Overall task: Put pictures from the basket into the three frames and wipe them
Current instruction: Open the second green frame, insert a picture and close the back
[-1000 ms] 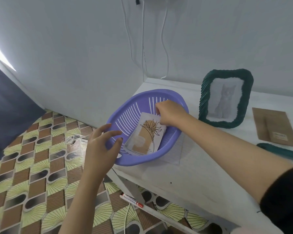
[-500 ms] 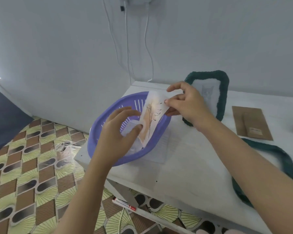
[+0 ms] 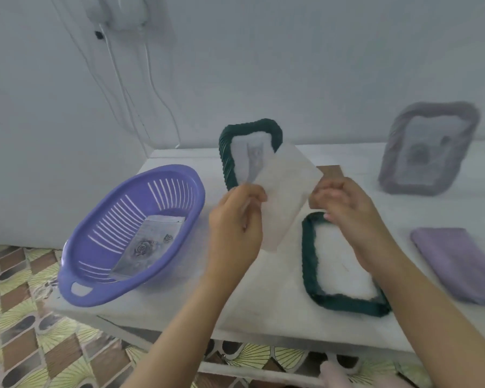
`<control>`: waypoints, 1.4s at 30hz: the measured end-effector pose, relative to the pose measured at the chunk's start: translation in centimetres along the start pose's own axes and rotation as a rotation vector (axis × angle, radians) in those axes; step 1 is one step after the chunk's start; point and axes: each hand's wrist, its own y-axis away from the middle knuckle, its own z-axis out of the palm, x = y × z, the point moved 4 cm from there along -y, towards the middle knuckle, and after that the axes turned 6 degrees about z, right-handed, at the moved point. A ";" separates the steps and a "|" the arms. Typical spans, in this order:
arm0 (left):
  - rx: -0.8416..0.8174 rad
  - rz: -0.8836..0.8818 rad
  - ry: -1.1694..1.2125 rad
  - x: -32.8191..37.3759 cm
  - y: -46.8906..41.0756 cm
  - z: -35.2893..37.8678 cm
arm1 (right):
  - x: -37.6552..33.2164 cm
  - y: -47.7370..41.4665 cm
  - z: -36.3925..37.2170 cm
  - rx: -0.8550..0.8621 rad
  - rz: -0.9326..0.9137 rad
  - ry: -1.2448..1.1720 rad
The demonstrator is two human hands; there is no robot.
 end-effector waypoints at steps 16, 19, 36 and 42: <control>-0.587 -0.439 0.085 0.0 5.7 10.7 | 6.5 2.2 -9.5 0.289 -0.008 0.194; -0.651 -0.390 0.017 -0.5 6.0 11.2 | 7.2 1.9 -9.2 0.196 0.000 0.313; -0.763 -0.132 -0.285 -2.5 7.0 10.7 | 8.1 2.3 -8.7 0.181 -0.229 0.842; -0.763 -0.150 -0.244 -2.7 7.2 10.7 | 8.5 2.4 -8.6 0.190 -0.204 0.850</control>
